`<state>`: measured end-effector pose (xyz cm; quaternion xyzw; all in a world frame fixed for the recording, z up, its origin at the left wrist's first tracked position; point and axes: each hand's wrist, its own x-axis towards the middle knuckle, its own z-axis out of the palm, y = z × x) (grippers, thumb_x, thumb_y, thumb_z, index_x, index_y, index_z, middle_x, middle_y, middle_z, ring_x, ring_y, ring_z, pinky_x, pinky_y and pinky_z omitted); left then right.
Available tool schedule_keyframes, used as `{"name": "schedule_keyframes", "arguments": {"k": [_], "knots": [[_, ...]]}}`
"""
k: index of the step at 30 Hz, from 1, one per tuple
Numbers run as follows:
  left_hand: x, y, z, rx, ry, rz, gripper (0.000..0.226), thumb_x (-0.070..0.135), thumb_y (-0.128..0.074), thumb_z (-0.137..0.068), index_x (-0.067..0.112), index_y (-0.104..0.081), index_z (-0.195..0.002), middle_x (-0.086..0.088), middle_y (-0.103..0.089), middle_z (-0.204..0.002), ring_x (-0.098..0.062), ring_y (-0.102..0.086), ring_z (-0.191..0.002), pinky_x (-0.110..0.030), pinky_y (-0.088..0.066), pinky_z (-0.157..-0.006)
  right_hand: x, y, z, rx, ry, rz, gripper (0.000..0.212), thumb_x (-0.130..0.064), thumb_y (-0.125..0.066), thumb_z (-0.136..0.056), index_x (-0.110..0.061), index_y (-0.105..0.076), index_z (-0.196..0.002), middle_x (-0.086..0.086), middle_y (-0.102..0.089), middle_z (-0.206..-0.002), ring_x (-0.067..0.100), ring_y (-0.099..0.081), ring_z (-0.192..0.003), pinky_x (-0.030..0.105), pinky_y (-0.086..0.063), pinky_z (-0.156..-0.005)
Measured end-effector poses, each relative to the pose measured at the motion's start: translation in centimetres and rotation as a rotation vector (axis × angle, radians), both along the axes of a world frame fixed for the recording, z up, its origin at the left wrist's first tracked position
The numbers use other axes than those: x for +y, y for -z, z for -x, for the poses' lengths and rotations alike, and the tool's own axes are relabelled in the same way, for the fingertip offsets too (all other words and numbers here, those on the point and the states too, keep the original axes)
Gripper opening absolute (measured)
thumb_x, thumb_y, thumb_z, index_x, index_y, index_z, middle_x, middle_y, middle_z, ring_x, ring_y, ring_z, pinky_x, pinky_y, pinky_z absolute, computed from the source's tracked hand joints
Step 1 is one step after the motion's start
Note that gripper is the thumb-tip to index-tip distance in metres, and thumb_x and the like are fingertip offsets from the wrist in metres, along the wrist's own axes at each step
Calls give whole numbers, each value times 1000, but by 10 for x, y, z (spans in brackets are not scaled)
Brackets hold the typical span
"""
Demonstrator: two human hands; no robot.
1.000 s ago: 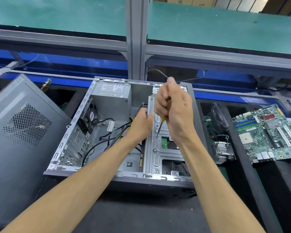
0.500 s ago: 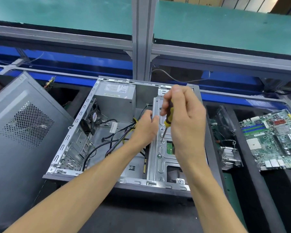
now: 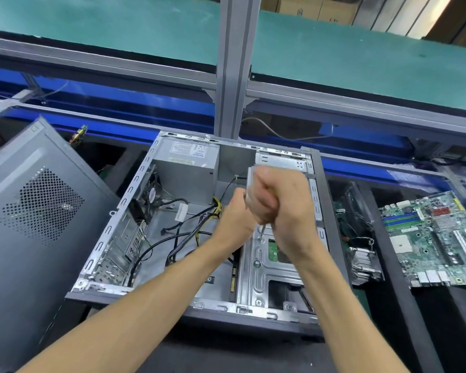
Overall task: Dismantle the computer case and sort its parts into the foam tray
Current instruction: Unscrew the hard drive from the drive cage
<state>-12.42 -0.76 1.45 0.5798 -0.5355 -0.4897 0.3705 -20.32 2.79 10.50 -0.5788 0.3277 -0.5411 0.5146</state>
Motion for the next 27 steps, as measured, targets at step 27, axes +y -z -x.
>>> {"name": "schedule_keyframes", "arguments": {"k": [27], "knots": [[-4, -1, 3, -91, -54, 6, 21, 19, -41, -102, 0, -51, -104, -19, -62, -95, -30, -55, -84, -46, -48, -81, -11, 9, 15, -161, 30, -111, 40, -21, -34, -90, -26, -39, -50, -10, -25, -45, 11, -16, -41, 19, -18, -44]]}}
